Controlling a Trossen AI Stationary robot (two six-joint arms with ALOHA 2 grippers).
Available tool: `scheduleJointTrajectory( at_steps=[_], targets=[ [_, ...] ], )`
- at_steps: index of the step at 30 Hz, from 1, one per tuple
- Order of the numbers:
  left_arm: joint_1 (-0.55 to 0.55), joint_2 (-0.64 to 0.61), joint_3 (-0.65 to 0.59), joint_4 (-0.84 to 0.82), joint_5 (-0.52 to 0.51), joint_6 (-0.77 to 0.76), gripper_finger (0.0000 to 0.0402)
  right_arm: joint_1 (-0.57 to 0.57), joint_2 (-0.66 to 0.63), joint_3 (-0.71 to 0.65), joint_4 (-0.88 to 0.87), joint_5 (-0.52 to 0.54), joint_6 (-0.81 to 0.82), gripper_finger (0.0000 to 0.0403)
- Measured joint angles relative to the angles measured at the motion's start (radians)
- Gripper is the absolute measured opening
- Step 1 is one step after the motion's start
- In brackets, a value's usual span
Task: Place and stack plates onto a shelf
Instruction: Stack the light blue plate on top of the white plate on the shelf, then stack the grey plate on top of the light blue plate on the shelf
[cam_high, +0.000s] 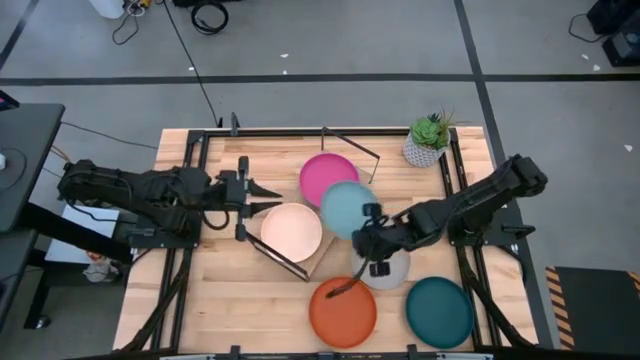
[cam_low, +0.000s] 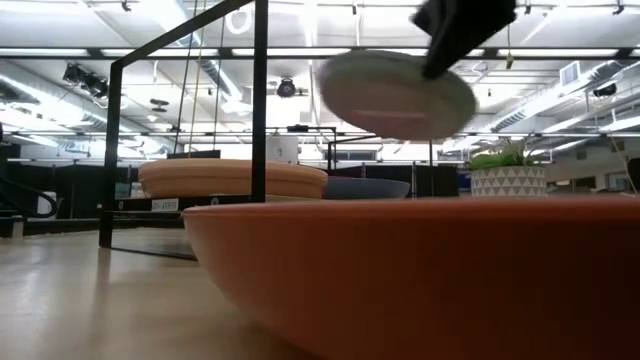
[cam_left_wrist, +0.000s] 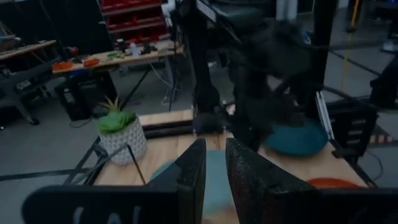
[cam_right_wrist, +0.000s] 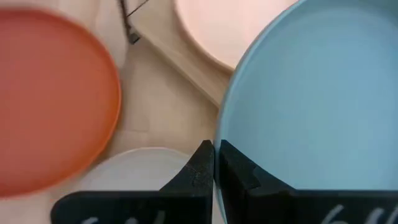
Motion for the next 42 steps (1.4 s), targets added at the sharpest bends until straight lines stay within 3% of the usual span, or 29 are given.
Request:
scheduleJointTrajectory(
  at_steps=[10,16,21,34,42],
  targets=[
    [0.002,-0.05,0.0,0.011,-0.003,-0.103,0.0068,-0.075,0.279,0.247,0.006,-0.106,-0.462,0.0014],
    [0.002,-0.063,0.0,0.004,-0.01,-0.134,0.0068,-0.136,0.397,0.389,-0.015,-0.204,-0.604,0.0014],
    [0.001,-0.064,0.0,0.004,-0.01,-0.155,0.0068,-0.172,0.466,0.424,0.016,-0.256,-0.678,0.0031],
    [0.001,-0.064,0.0,-0.032,-0.01,-0.153,0.0068,-0.151,0.46,0.425,0.053,-0.306,-0.639,0.0077],
    [0.002,-0.063,0.0,-0.083,-0.054,-0.152,0.0068,-0.127,0.44,0.425,0.042,-0.11,-0.522,0.0102]
  ],
)
